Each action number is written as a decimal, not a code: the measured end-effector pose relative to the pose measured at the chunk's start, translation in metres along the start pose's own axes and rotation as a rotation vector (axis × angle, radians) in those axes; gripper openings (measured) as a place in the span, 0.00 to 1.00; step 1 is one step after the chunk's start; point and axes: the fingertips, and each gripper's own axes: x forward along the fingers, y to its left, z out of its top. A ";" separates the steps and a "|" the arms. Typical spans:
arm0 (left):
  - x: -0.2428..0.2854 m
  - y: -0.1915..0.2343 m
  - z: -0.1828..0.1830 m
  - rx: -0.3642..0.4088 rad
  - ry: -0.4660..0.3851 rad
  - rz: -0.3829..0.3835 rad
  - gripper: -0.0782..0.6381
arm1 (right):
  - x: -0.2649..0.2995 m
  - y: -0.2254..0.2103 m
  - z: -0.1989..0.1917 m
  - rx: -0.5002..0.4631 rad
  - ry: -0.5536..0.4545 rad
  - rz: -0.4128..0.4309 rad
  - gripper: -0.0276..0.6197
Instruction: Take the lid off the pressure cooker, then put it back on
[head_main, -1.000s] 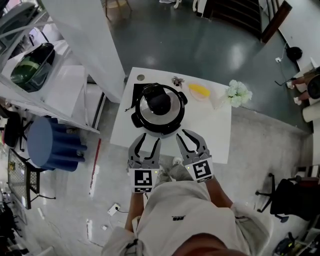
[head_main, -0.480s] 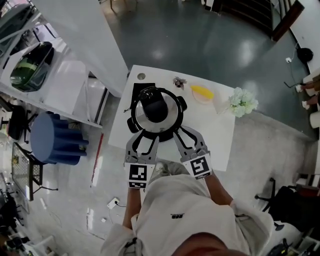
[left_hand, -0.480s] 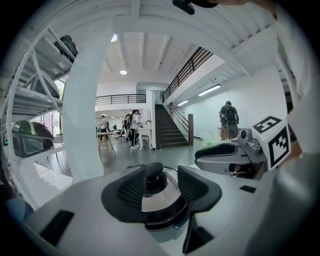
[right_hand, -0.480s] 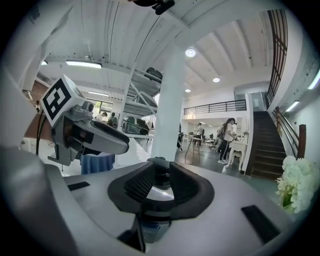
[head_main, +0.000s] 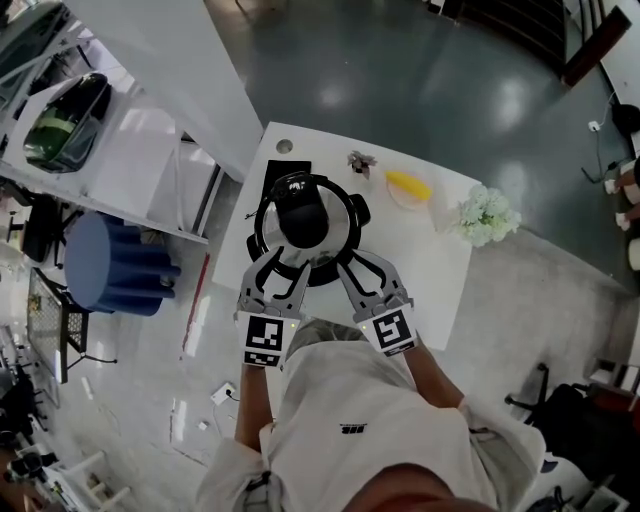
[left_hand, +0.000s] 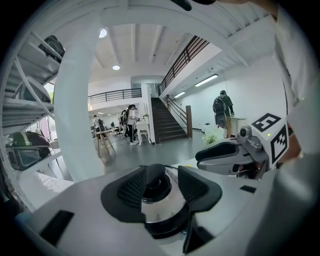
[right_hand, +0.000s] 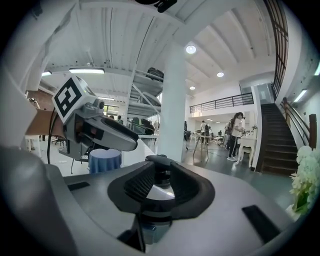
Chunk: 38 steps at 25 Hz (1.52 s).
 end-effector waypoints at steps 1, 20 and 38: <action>0.003 0.001 0.001 0.007 0.005 -0.007 0.41 | 0.001 -0.001 0.000 0.010 0.004 0.000 0.16; 0.063 0.035 -0.012 0.109 0.090 -0.305 0.52 | 0.048 -0.023 -0.012 0.095 0.110 -0.188 0.16; 0.100 0.023 -0.038 0.214 0.205 -0.559 0.57 | 0.060 -0.025 -0.029 0.124 0.163 -0.328 0.16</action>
